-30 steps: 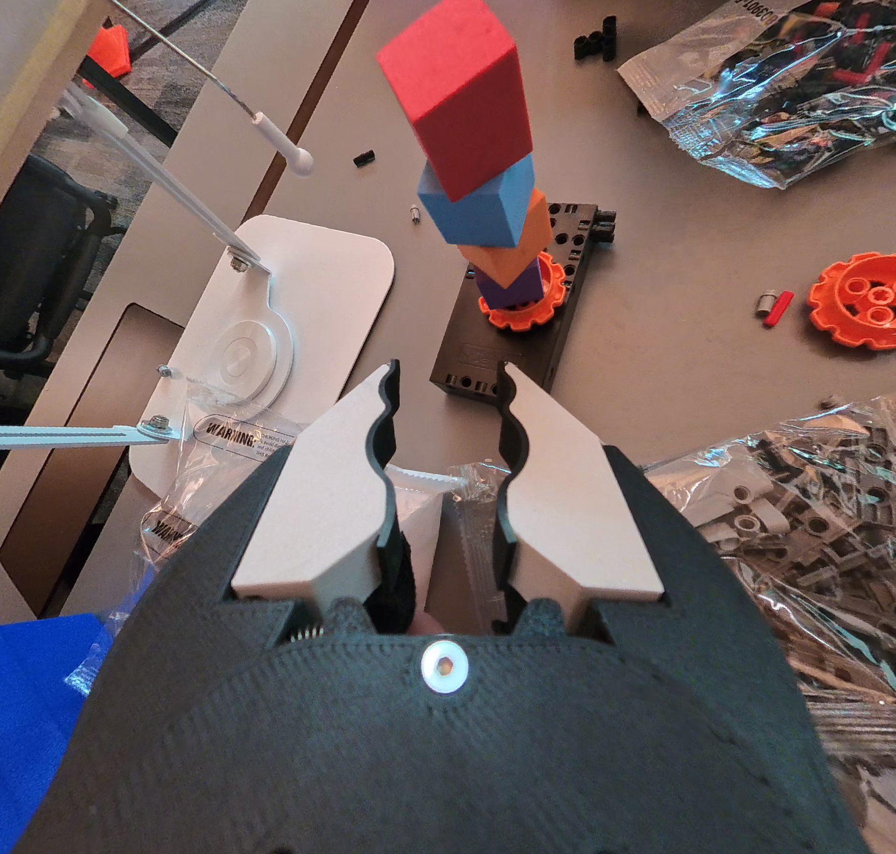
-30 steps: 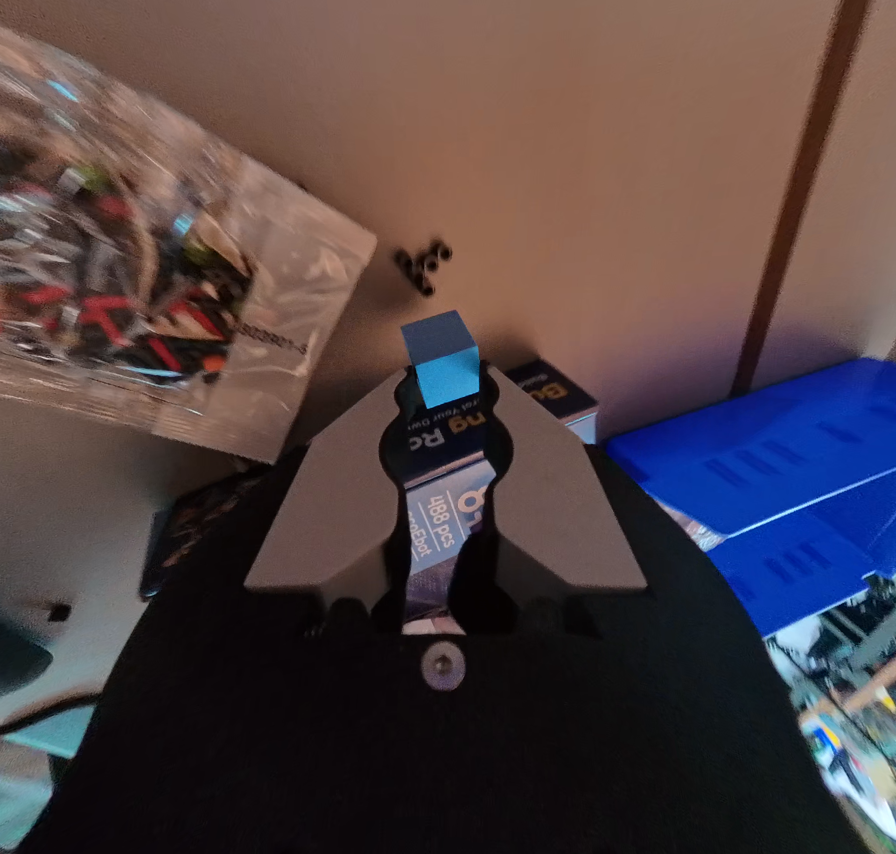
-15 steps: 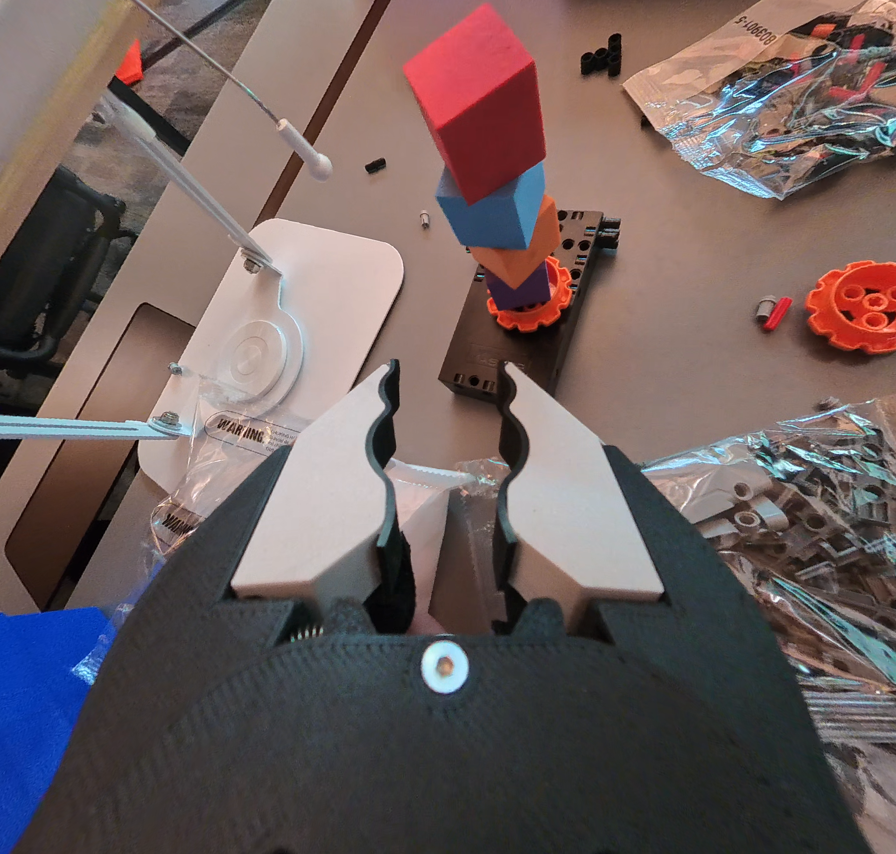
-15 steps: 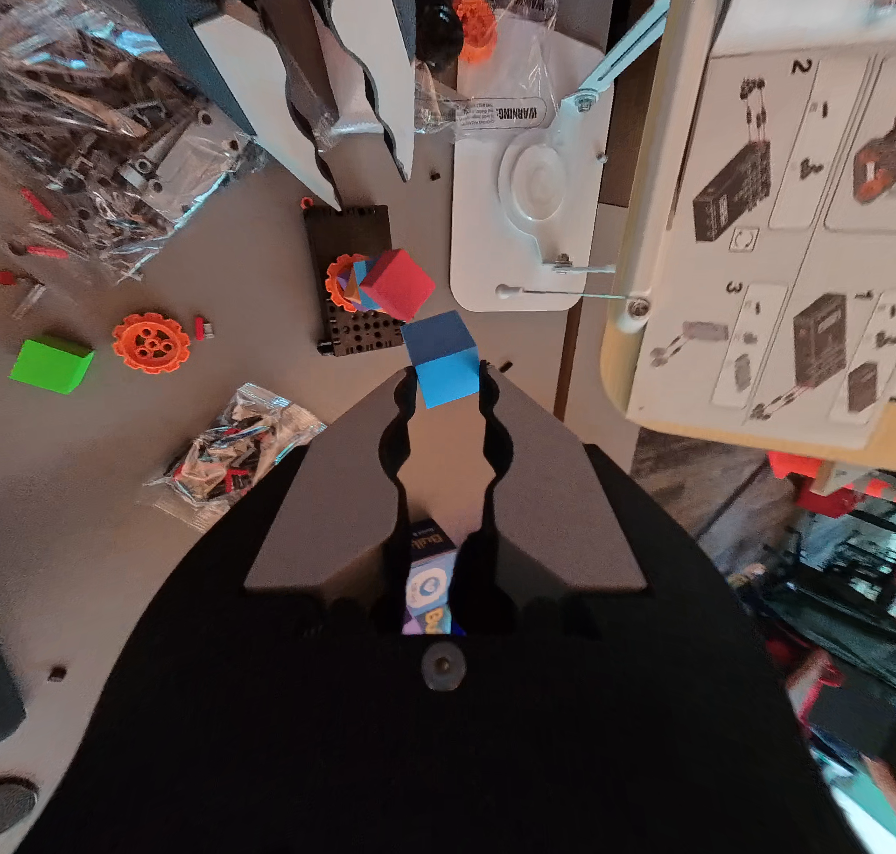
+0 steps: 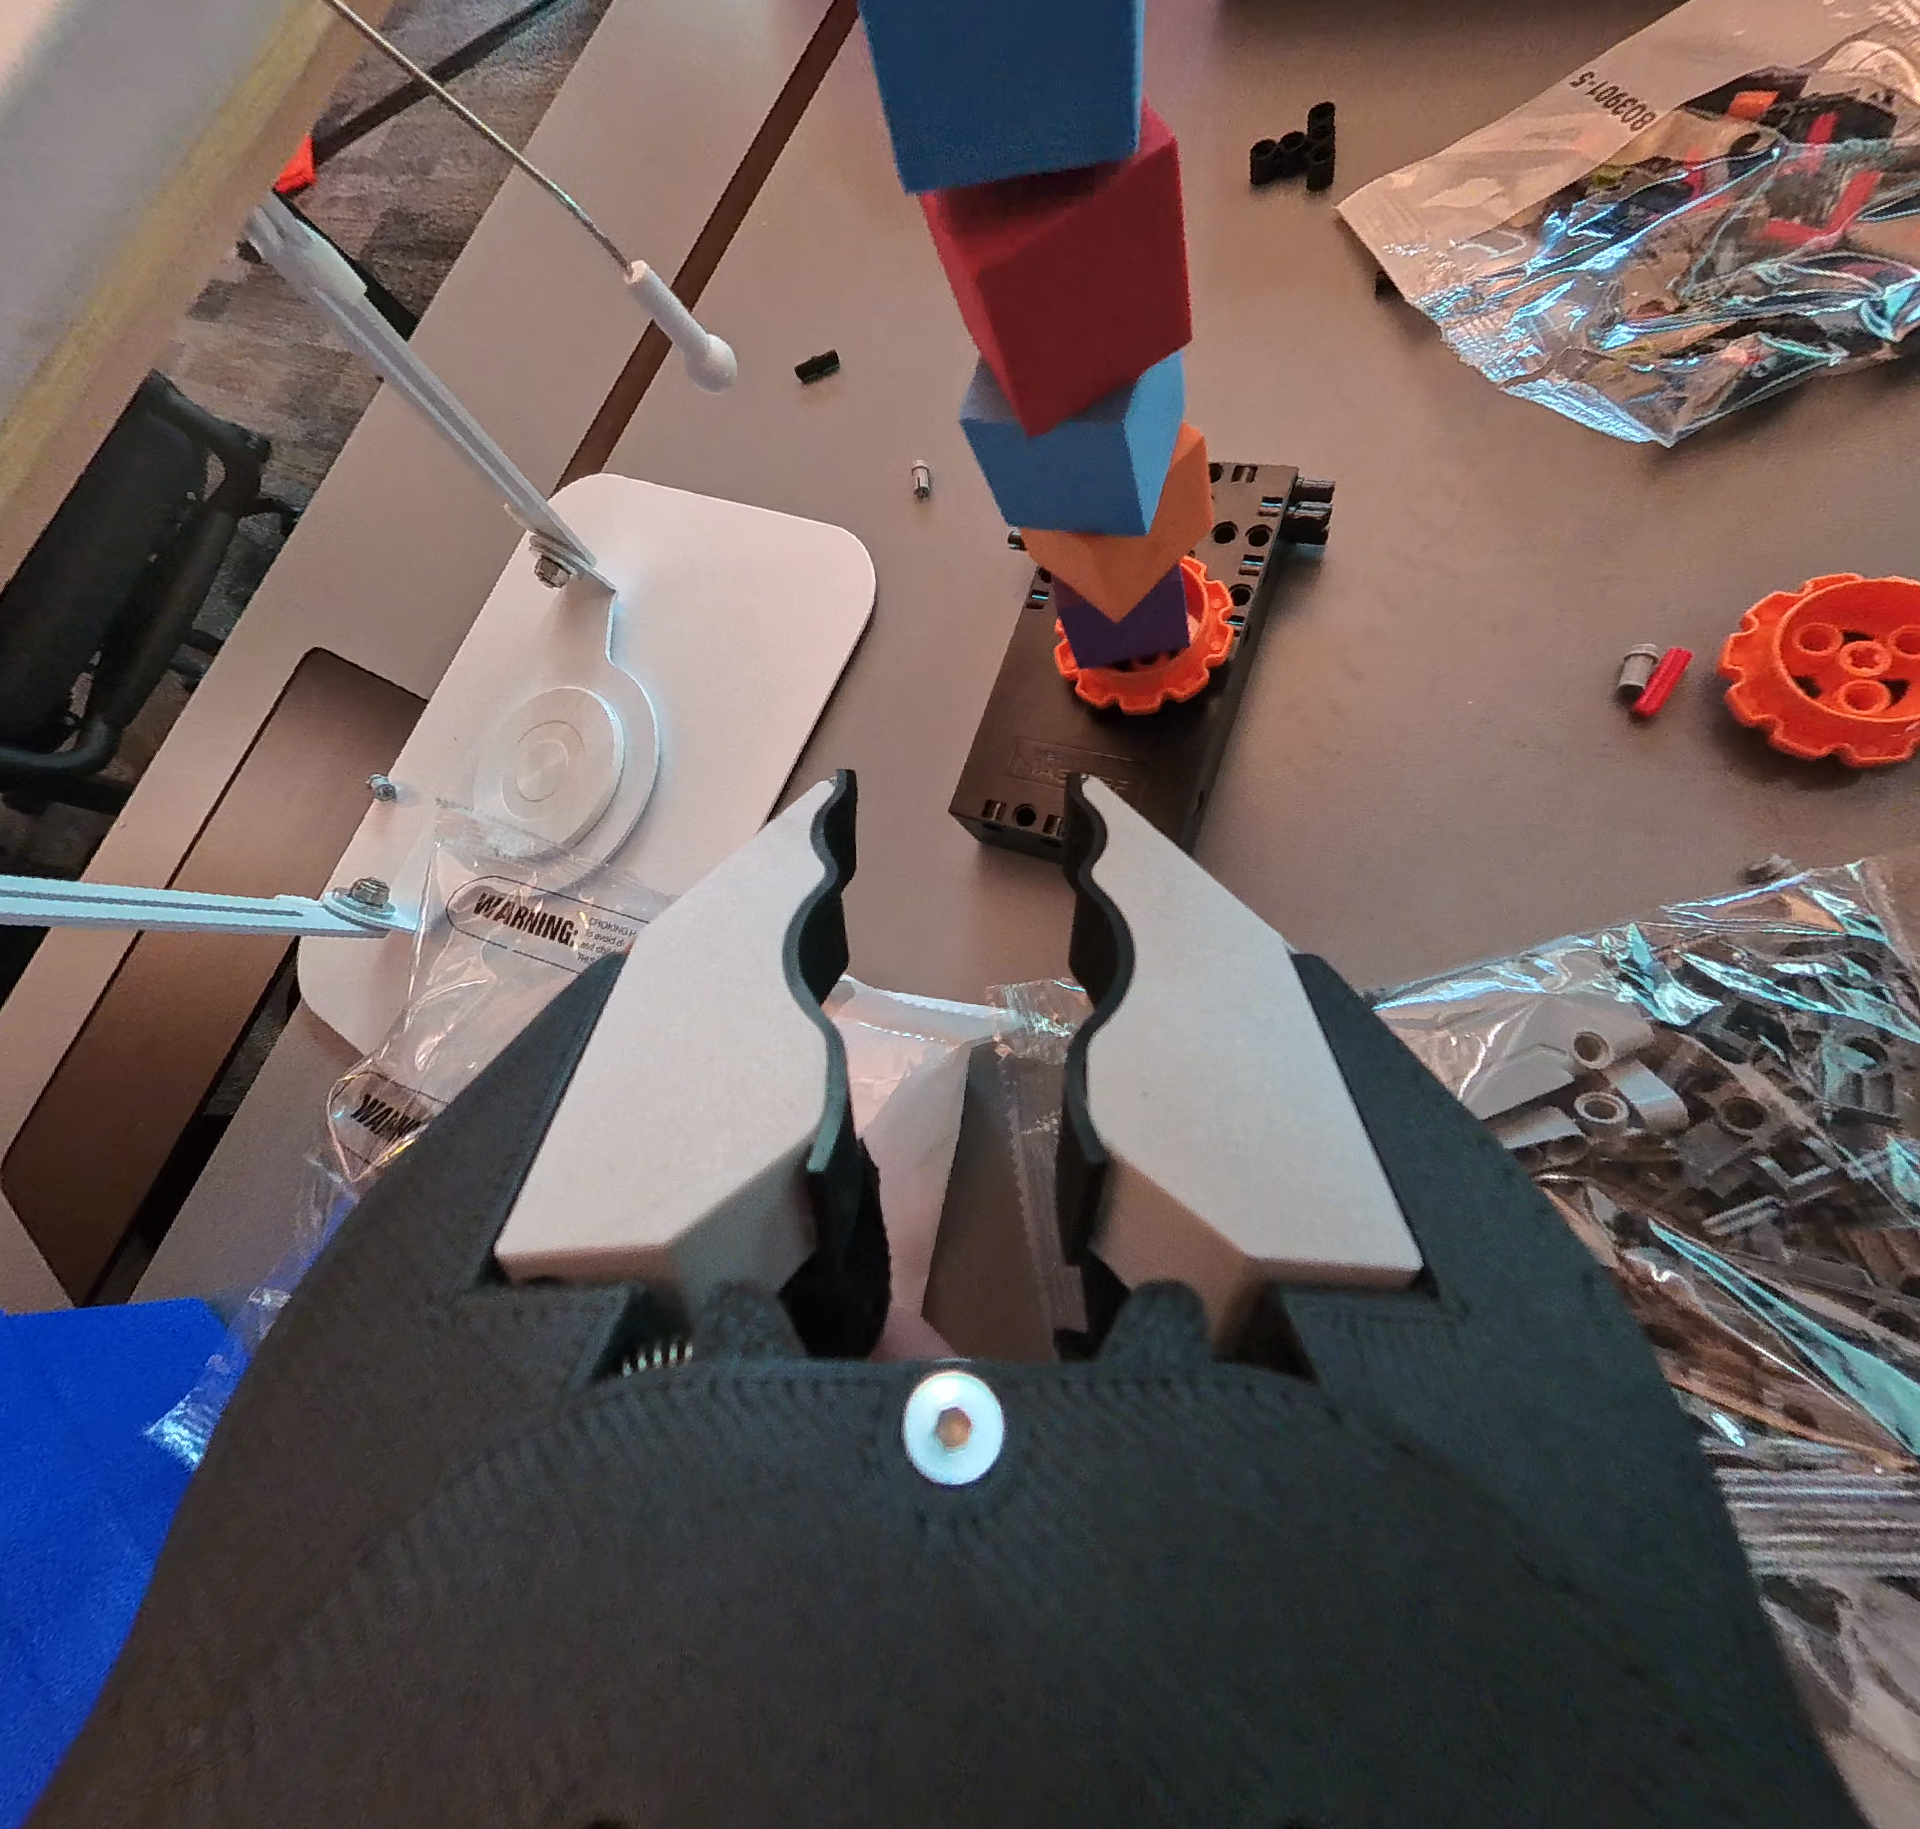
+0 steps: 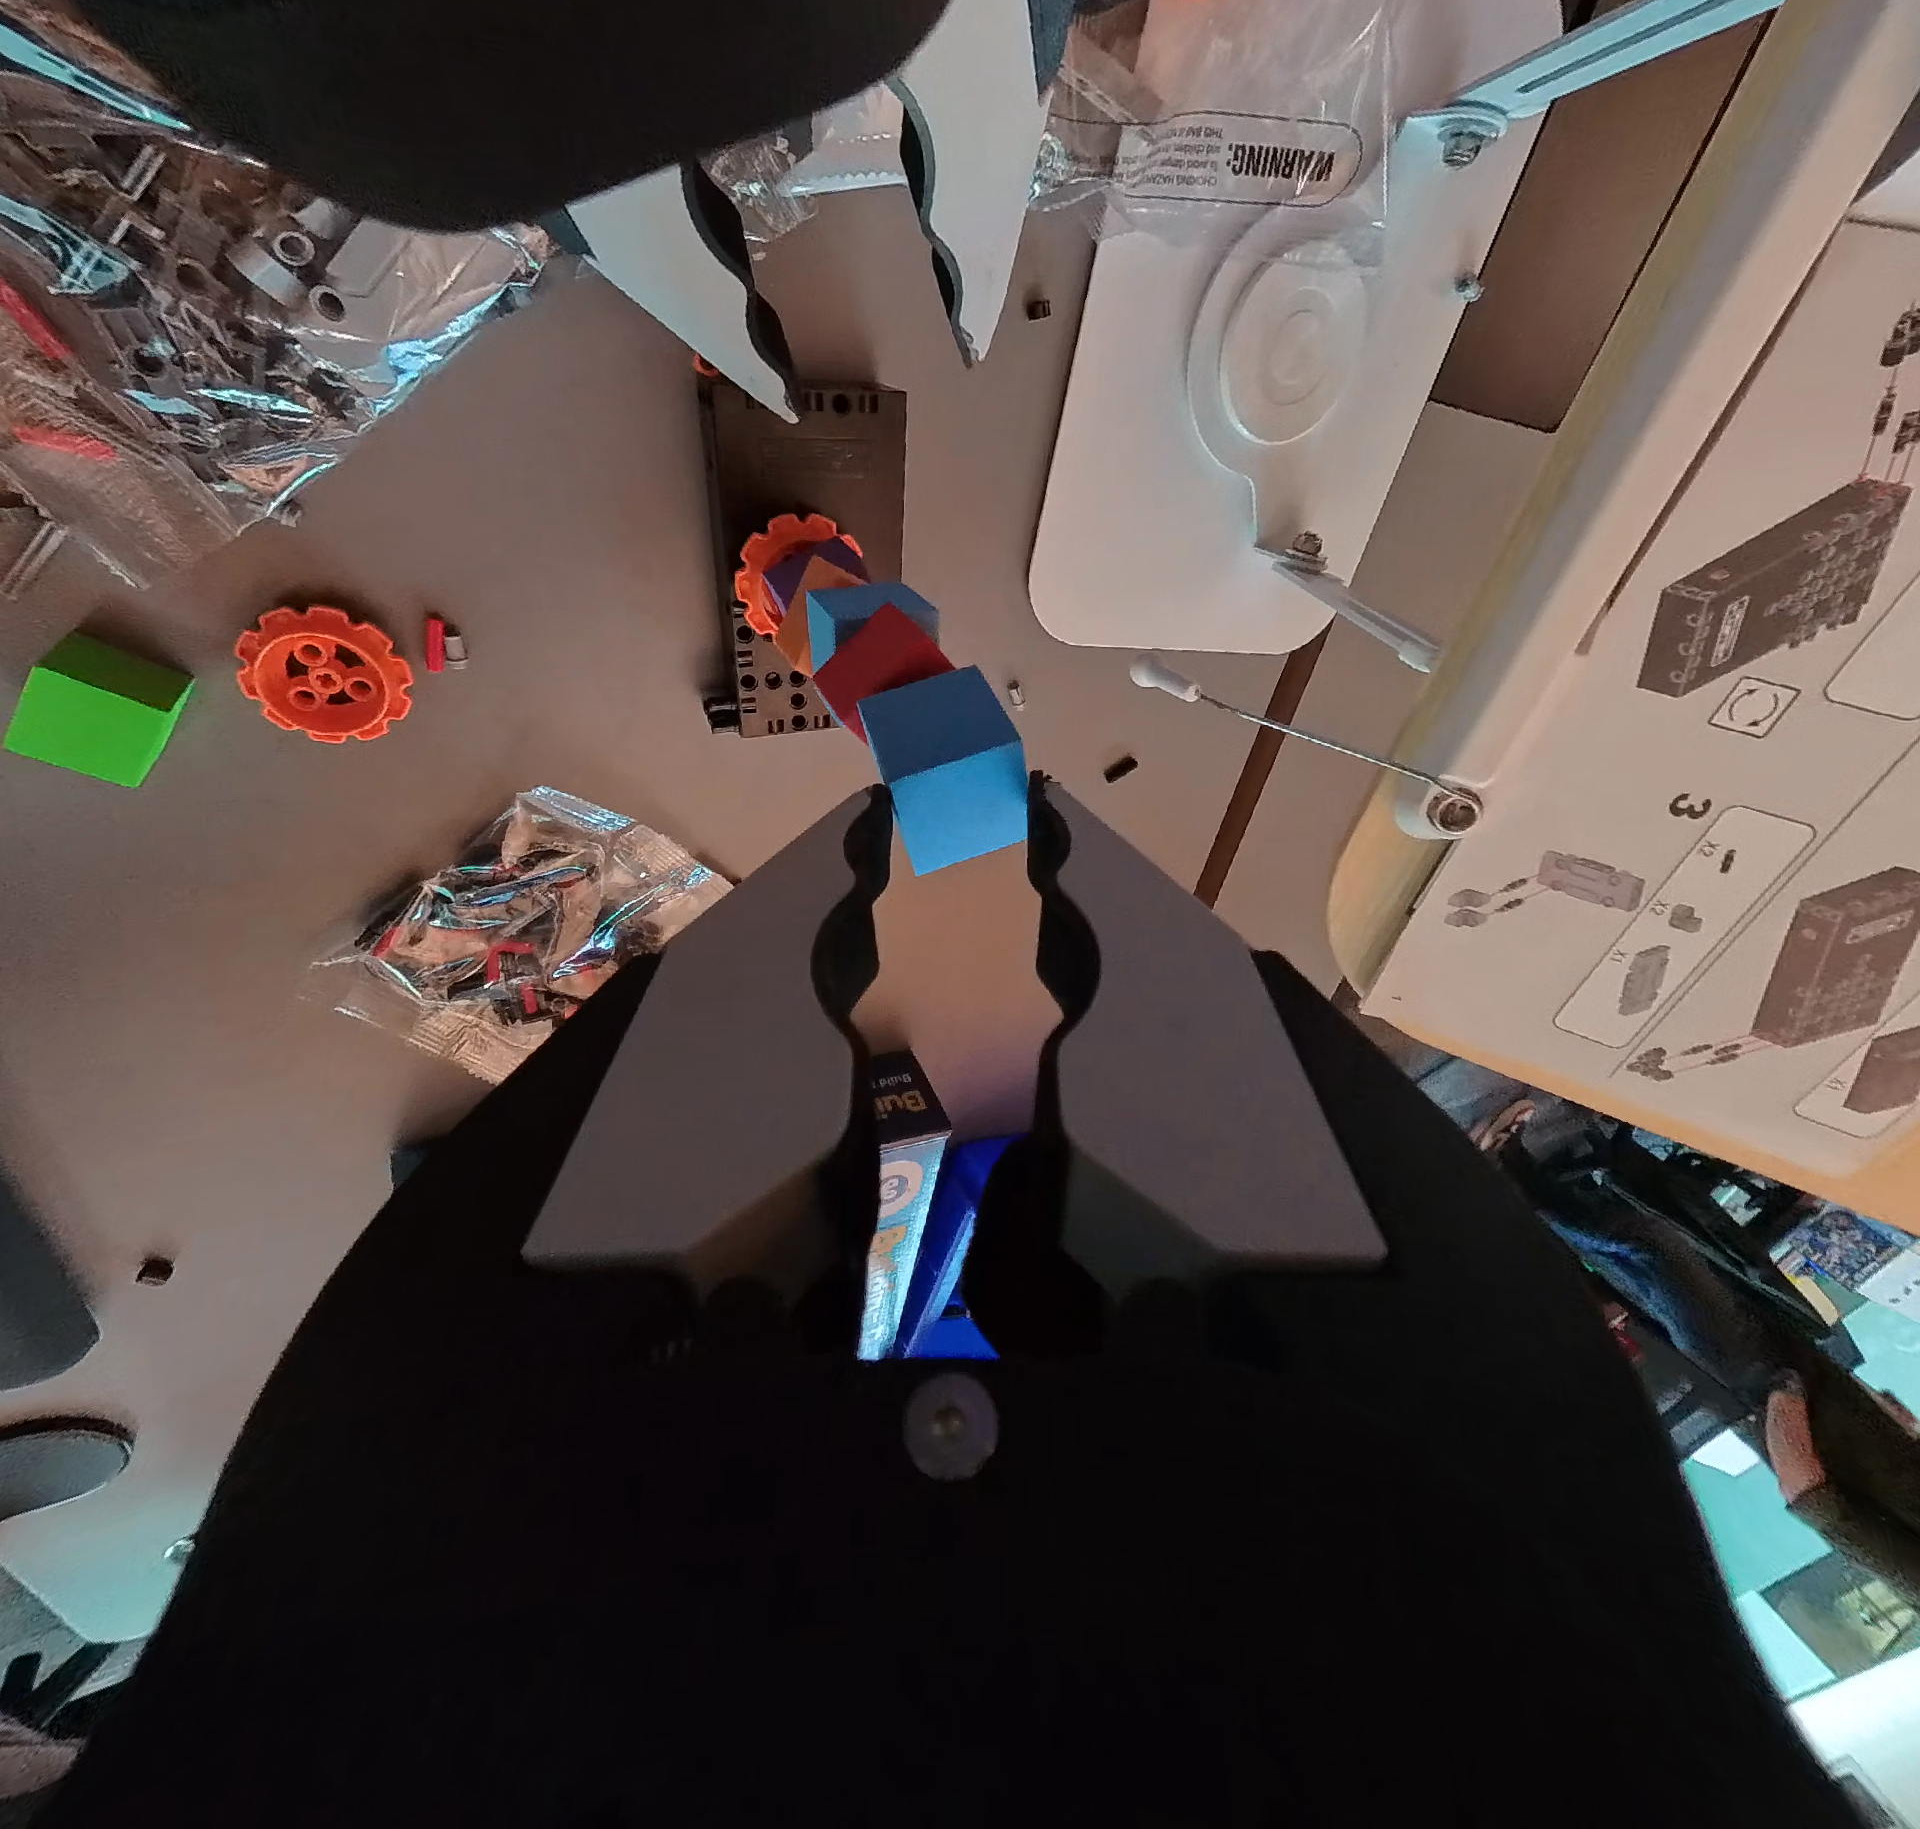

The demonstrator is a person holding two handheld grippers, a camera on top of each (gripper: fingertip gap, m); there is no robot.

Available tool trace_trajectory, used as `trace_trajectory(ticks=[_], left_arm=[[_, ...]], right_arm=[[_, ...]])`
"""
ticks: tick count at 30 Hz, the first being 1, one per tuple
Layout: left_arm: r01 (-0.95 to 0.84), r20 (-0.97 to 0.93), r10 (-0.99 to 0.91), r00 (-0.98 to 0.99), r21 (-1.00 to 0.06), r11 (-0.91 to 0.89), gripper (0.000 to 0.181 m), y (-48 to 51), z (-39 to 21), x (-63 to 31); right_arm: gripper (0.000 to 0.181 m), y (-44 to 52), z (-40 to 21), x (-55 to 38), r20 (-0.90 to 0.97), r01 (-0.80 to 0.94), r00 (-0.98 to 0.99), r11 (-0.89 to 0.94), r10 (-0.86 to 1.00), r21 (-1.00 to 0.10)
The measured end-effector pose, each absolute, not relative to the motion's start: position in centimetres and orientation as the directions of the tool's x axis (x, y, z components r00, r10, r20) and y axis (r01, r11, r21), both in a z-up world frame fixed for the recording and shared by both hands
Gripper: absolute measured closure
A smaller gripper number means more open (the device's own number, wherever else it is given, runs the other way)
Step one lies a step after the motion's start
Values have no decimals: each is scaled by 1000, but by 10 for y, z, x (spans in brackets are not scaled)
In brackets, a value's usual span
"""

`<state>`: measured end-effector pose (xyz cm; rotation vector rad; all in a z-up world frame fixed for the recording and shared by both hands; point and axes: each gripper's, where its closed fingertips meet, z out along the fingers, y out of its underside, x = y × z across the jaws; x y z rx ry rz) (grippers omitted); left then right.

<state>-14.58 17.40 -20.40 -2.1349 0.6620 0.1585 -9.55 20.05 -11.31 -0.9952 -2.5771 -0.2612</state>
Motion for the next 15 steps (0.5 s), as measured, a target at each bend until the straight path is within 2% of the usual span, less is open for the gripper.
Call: trace_trajectory(ticks=[4, 10, 15], left_arm=[[-512, -340, -402, 850, -713, -479, 143, 174, -204, -146], [-512, -340, -403, 850, -713, -479, 143, 174, -204, -146], [-509, -340, -398, 852, -715, -479, 143, 173, -203, -147]], right_arm=[[151, 202, -115, -97, 403, 685, -679, 727, 613, 49], [145, 199, -108, -99, 425, 685, -661, 728, 618, 5], [143, 197, -82, -85, 474, 688, -596, 717, 648, -114]])
